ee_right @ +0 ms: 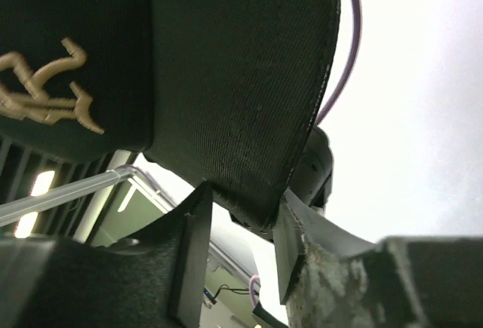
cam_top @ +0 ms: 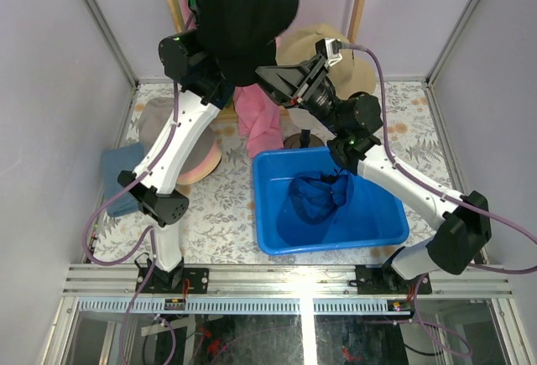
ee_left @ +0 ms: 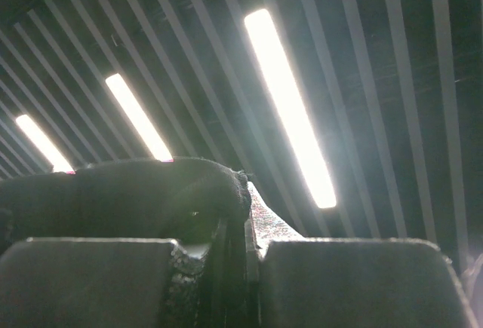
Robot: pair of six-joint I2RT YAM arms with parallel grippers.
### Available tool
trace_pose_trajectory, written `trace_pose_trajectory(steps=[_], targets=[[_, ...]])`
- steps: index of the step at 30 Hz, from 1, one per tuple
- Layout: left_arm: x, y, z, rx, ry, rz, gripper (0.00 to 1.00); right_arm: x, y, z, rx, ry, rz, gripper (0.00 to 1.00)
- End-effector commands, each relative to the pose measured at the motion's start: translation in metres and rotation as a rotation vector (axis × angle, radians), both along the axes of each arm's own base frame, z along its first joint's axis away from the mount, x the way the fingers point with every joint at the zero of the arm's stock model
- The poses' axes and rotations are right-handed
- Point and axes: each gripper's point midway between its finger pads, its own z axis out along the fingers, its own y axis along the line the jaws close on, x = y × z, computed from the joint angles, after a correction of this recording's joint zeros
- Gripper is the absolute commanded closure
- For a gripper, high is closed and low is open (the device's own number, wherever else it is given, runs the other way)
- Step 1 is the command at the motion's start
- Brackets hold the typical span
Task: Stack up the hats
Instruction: Stack the hat on the hat.
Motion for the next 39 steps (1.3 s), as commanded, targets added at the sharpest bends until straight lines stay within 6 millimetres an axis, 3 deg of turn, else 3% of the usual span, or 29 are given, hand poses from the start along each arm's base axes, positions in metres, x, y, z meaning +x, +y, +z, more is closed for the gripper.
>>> trace_pose_trajectory(steps=[1,5,9,15,19,24,30,39], targets=[[-0.016,0.018,0.004,-0.063,-0.056,0.015,1.00,-0.037,-0.026,0.047,0.142,-0.143,0.065,0.68],[-0.013,0.029,-0.001,-0.064,-0.077,0.065,1.00,-0.042,-0.041,0.051,0.095,-0.150,0.005,0.80],[-0.006,0.035,-0.010,-0.042,-0.089,0.108,1.00,-0.037,-0.070,0.054,0.043,-0.141,-0.110,0.87],[0.002,0.028,-0.029,0.012,-0.127,0.104,1.00,-0.009,-0.111,0.052,-0.023,-0.120,-0.242,0.95],[0.013,0.016,-0.054,0.083,-0.144,0.082,1.00,0.021,-0.132,0.047,-0.058,-0.095,-0.283,0.99],[0.024,0.015,-0.086,0.156,-0.169,0.072,1.00,0.055,-0.160,0.037,-0.082,-0.070,-0.331,1.00],[0.031,0.009,-0.110,0.236,-0.211,0.062,1.00,0.085,-0.196,0.031,-0.072,-0.041,-0.370,1.00],[0.046,-0.013,-0.145,0.332,-0.213,0.007,1.00,0.107,-0.216,0.022,-0.057,0.002,-0.371,1.00]])
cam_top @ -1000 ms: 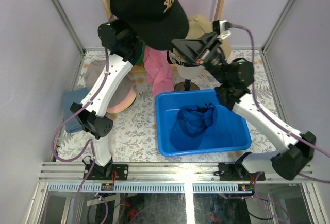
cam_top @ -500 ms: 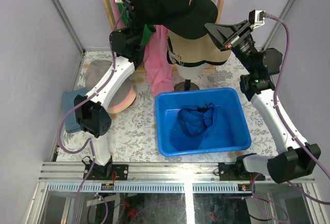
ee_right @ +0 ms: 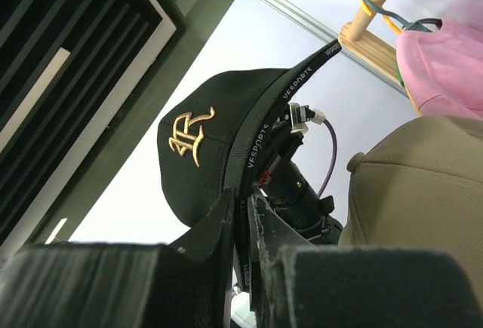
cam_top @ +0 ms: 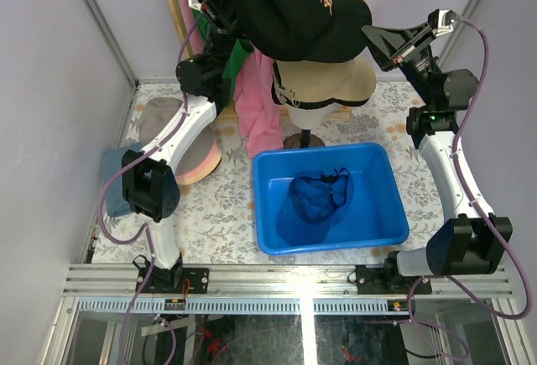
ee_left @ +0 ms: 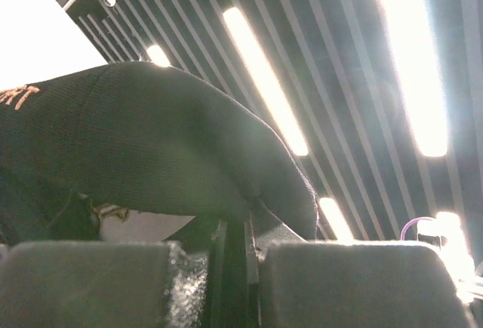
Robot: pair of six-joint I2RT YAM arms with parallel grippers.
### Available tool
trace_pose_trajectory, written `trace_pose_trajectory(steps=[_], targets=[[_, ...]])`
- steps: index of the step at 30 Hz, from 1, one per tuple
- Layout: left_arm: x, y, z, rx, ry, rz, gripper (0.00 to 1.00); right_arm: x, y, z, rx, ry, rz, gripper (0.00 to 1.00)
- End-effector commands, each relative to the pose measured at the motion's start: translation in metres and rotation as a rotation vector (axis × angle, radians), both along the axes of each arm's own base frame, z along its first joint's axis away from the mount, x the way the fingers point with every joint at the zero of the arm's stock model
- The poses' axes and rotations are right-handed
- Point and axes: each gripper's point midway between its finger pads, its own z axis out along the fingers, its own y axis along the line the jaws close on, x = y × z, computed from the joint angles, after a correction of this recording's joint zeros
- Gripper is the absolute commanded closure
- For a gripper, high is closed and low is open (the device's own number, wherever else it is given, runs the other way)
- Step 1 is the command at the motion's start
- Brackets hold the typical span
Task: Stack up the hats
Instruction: Stack the hat on the hat.
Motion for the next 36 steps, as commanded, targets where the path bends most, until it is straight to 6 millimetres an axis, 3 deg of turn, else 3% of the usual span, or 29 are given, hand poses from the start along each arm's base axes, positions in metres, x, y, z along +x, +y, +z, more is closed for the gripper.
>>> trace_pose_trajectory(steps=[1,18,29,36], targets=[[-0.028,0.009,-0.004,-0.017,-0.111,-0.088,1.00,0.011,-0.021,0.015,0.052,-0.029,-0.048,1.00],[-0.013,-0.006,-0.035,0.047,-0.079,-0.209,1.00,0.049,-0.072,-0.007,0.127,0.079,-0.087,1.00],[-0.014,0.023,-0.044,0.029,-0.089,-0.220,1.00,0.062,-0.082,-0.017,0.145,0.112,-0.084,1.00],[-0.011,0.029,-0.051,0.044,-0.064,-0.232,1.00,0.067,-0.084,-0.024,0.148,0.136,-0.091,1.00]])
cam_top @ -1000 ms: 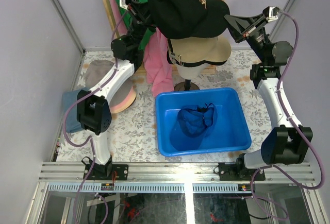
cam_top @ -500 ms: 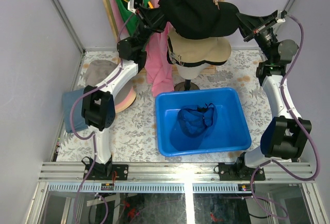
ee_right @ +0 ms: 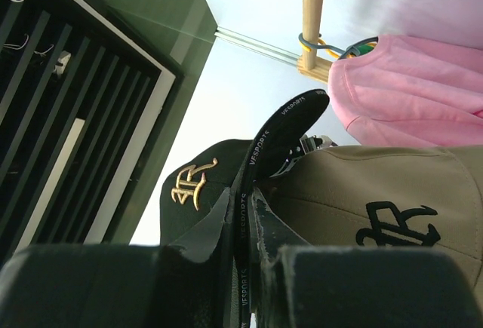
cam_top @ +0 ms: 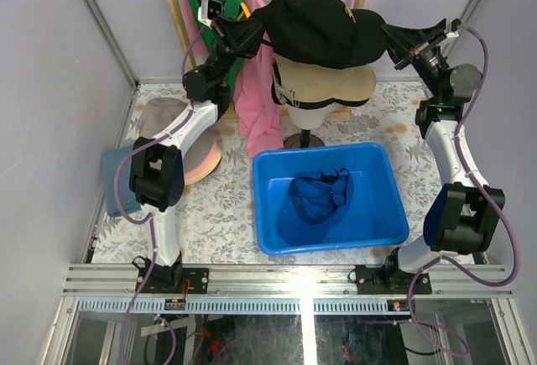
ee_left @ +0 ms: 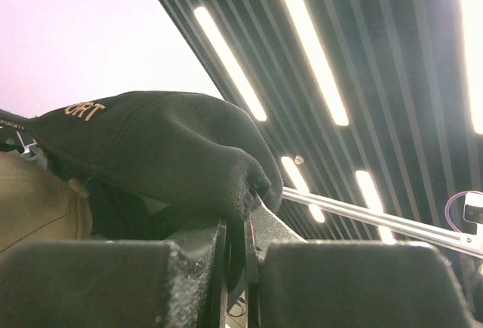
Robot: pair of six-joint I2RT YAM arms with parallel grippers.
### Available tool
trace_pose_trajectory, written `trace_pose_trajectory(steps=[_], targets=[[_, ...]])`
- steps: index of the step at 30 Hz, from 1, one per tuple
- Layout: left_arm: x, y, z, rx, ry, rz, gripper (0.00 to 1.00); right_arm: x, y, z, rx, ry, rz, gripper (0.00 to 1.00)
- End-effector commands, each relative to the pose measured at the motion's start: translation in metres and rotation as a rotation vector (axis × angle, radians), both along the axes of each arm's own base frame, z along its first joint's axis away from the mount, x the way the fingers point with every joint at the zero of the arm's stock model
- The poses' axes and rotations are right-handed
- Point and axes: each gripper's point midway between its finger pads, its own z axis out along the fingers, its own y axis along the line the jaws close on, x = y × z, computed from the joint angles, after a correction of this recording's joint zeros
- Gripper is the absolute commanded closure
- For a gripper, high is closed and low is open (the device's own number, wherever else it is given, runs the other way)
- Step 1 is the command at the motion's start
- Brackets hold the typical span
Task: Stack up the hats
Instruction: Stack the hat on the hat.
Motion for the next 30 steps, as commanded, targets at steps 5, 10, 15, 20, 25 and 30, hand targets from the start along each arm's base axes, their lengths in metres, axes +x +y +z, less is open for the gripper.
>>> trace_pose_trajectory(steps=[5,10,15,20,25,30], targets=[[-0.039,0.040,0.026,-0.112,0.017,-0.250,1.00,0.010,-0.031,0.013,0.051,-0.032,-0.128,1.00],[-0.032,0.039,0.025,-0.113,0.091,-0.282,1.00,0.014,-0.035,0.013,0.057,0.003,-0.153,1.00],[-0.029,0.036,0.032,-0.094,0.161,-0.304,1.00,0.016,-0.037,0.016,0.044,0.038,-0.185,1.00],[-0.024,0.037,0.036,-0.100,0.213,-0.318,1.00,0.018,-0.039,0.012,0.024,0.072,-0.220,1.00],[-0.022,0.035,0.032,-0.098,0.264,-0.359,1.00,0.018,-0.038,0.008,-0.007,0.103,-0.240,1.00],[-0.024,0.034,0.032,-0.094,0.294,-0.394,1.00,0.018,-0.040,0.005,-0.040,0.127,-0.275,1.00]])
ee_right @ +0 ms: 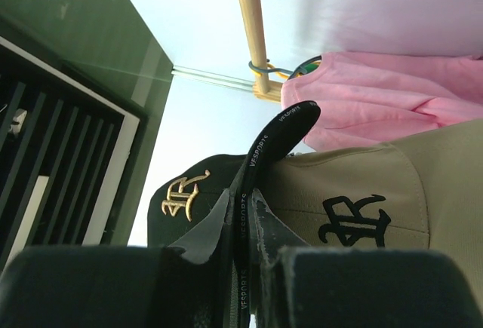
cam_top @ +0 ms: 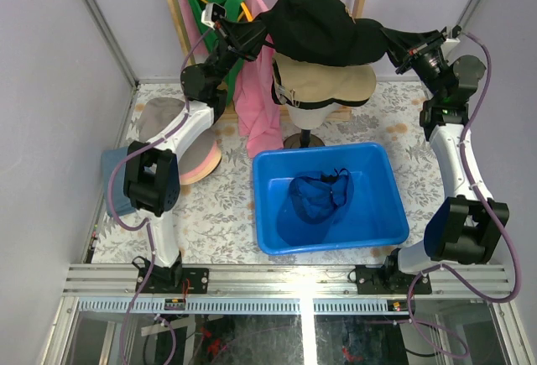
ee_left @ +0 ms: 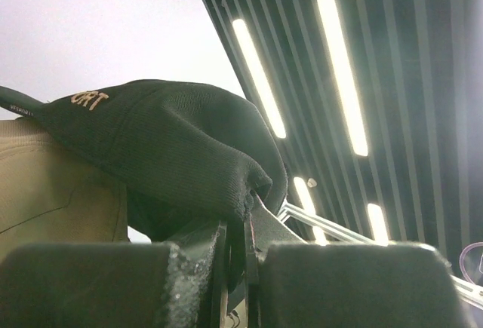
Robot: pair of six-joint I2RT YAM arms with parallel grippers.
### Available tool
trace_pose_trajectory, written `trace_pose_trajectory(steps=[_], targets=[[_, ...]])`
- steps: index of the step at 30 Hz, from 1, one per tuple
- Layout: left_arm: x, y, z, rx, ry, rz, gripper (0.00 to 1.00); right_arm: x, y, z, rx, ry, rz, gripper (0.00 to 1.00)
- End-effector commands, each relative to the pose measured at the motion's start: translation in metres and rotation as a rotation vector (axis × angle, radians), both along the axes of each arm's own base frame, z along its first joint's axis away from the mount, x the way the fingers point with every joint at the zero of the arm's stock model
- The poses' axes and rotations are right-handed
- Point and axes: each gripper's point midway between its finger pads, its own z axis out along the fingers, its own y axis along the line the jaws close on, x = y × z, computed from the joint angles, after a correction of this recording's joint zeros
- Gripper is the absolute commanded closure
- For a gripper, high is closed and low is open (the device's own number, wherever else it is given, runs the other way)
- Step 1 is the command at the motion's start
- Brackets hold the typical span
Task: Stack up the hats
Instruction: Stack the hat on the hat.
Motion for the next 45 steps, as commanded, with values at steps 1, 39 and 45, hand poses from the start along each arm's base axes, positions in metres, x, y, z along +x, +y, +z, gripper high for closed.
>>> trace_pose_trajectory(steps=[1,39,45], targets=[[-0.037,0.041,0.047,-0.208,0.179,-0.361,1.00,0.005,-0.034,0.024,-0.036,-0.046,-0.195,1.00],[-0.022,0.013,0.000,-0.197,0.291,-0.392,0.77,0.009,-0.037,-0.008,-0.199,0.044,-0.282,1.00],[-0.027,0.002,-0.005,-0.162,0.290,-0.395,0.82,0.005,-0.033,-0.007,-0.204,0.046,-0.275,1.00]])
